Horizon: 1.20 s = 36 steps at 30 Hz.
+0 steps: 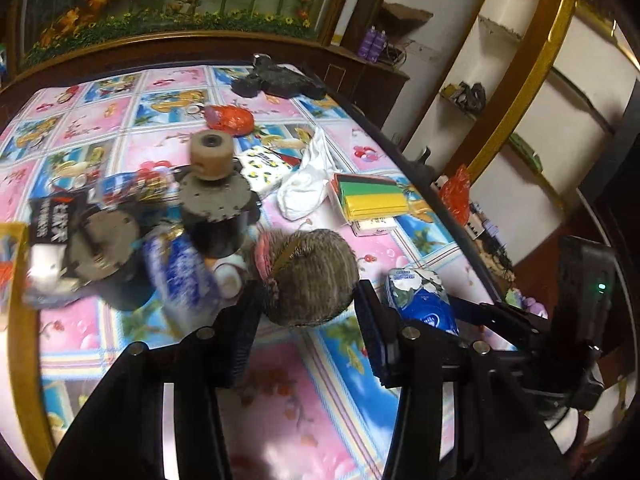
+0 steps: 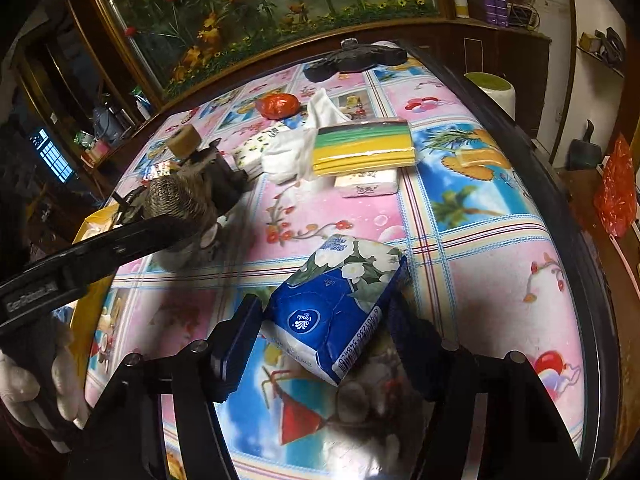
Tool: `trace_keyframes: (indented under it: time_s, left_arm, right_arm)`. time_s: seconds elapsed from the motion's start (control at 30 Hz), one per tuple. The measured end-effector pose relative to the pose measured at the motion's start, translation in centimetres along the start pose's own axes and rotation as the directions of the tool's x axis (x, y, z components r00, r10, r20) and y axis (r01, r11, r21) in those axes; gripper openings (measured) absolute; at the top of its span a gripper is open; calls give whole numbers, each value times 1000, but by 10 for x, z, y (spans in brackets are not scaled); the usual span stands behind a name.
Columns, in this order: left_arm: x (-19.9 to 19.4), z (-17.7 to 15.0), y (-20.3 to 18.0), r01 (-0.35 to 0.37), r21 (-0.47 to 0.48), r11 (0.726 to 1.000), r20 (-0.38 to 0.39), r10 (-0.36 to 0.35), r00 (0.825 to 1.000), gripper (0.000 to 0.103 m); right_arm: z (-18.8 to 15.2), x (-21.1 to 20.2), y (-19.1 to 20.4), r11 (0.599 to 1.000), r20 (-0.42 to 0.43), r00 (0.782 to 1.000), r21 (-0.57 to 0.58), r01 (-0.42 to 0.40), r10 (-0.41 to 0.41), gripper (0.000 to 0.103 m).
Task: Organize soft objects
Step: 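Grasp the brown knit ball with the left gripper while the right holds the tissue pack, then carry the knit ball and tissue pack into the tray and release both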
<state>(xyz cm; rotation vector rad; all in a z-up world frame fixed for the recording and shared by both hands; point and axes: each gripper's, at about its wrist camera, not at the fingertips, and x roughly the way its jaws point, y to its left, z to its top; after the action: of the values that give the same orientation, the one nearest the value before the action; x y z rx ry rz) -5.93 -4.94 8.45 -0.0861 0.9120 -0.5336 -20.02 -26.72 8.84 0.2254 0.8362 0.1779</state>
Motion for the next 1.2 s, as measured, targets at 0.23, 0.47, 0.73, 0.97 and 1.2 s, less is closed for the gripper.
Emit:
trace_keyframes:
  time_s: [0.23,0.47,0.73,0.97,1.2]
  left_arm:
    - [-56,-13,49,10,-93,996,83,-2,997,18]
    - [-68,-29,71,-33,-85,996,71,39,997,34]
    - [-13,-57,44,-161,144,976,-72,173,982,63]
    - [8,-61,27,-229,213,950,-49,244,968,61]
    - [-22,-63,41,-182,156,971,-9,185,983,58]
  right_arm:
    - [-1,-9,28,999,-3,999,-35,-32,32,10]
    - [0,-1,44,1000,-30,999,-10,-25,25,47]
    - [-7,14,70,983,-30,997,-169,68,-74,83]
    - [-16,47,80,970,-75,993,-232,76,-95,70]
    - [-14,42,79,975,-63,996,-218,50,-65,60]
